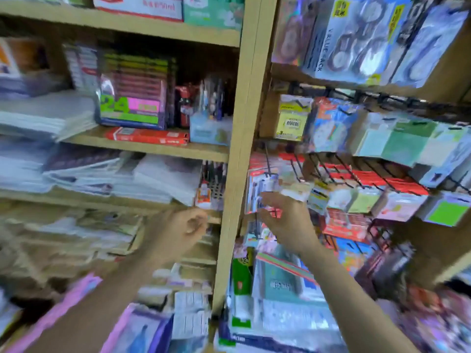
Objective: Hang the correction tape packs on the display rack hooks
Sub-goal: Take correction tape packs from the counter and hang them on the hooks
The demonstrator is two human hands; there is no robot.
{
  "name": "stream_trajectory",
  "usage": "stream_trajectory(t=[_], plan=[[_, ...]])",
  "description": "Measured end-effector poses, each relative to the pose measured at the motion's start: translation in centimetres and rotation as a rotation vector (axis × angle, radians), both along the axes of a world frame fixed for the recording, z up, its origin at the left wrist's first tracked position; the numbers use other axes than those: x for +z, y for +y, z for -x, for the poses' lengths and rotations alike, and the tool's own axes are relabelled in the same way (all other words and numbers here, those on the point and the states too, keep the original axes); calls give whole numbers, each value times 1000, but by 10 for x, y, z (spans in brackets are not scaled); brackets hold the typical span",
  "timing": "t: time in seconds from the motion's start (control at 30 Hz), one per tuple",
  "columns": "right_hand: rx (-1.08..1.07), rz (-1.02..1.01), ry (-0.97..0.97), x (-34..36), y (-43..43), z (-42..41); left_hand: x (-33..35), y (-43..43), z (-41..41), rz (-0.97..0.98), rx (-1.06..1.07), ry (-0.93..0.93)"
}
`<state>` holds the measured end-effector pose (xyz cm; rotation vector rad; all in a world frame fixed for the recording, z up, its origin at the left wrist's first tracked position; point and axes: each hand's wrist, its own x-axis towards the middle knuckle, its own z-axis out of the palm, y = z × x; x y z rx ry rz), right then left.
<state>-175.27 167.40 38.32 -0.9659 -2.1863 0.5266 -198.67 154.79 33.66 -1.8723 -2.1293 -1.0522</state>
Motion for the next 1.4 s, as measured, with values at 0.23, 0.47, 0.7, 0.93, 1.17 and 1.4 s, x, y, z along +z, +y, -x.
stream_trajectory(t=[0.23, 0.47, 0.7, 0.93, 1.17, 1.4], plan=[[22, 193, -377, -117, -47, 17, -166, -76, 13, 311, 164, -411], [102, 494, -630, -243, -70, 26, -309, -150, -10, 617, 329, -769], [234, 679, -799, -352, -73, 55, -386, -194, -53, 778, 444, -959], [356, 703, -947, -472, -48, 103, -448, -181, -69, 759, 590, -1080], [449, 514, -1021, -595, 0, 138, -527, -137, -54, 687, 598, -1077], [598, -36, -1139, -673, 35, 162, -616, -109, -40, 643, 639, -1027]])
